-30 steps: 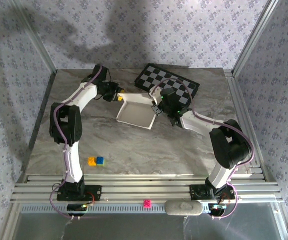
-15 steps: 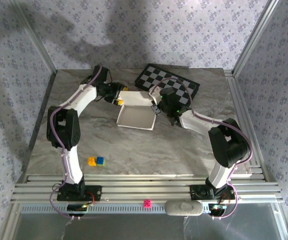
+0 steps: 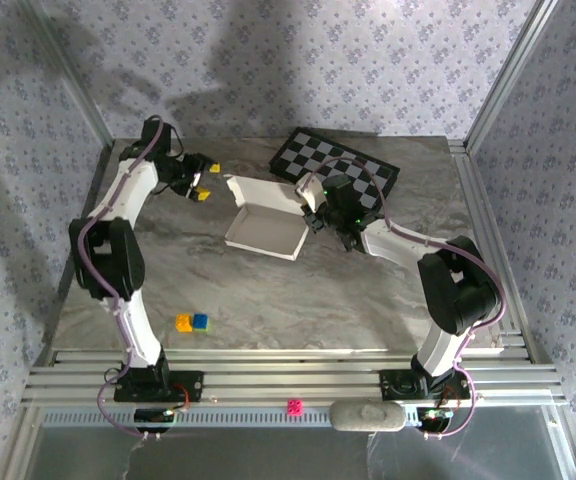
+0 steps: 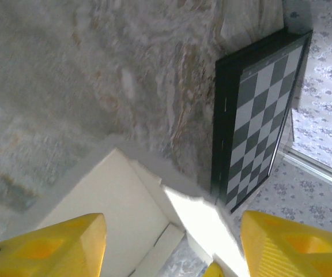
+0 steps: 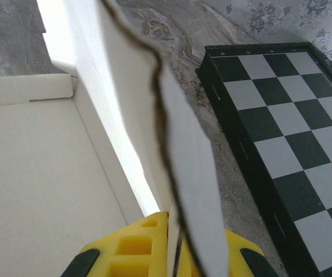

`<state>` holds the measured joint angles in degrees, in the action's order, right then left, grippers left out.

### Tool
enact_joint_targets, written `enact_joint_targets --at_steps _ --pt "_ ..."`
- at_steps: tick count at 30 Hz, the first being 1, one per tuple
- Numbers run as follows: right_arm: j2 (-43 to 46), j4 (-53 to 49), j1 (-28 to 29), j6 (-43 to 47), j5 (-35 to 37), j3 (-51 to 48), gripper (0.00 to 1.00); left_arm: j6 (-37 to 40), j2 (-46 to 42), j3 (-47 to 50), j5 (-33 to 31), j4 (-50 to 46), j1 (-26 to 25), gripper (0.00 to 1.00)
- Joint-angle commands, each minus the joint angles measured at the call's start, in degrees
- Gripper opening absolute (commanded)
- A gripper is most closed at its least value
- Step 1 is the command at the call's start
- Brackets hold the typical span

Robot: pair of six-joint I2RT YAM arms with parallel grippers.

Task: Fold the paper box

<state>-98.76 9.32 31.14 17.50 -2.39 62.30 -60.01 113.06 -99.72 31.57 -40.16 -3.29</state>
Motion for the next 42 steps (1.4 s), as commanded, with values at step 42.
enact_joint_targets --at_steps 42 --pt "-3.55 -0.03 1.28 -2.29 6.51 3.22 0.00 -24.70 -3.10 11.36 3.57 18.94 -11.72 0.36"
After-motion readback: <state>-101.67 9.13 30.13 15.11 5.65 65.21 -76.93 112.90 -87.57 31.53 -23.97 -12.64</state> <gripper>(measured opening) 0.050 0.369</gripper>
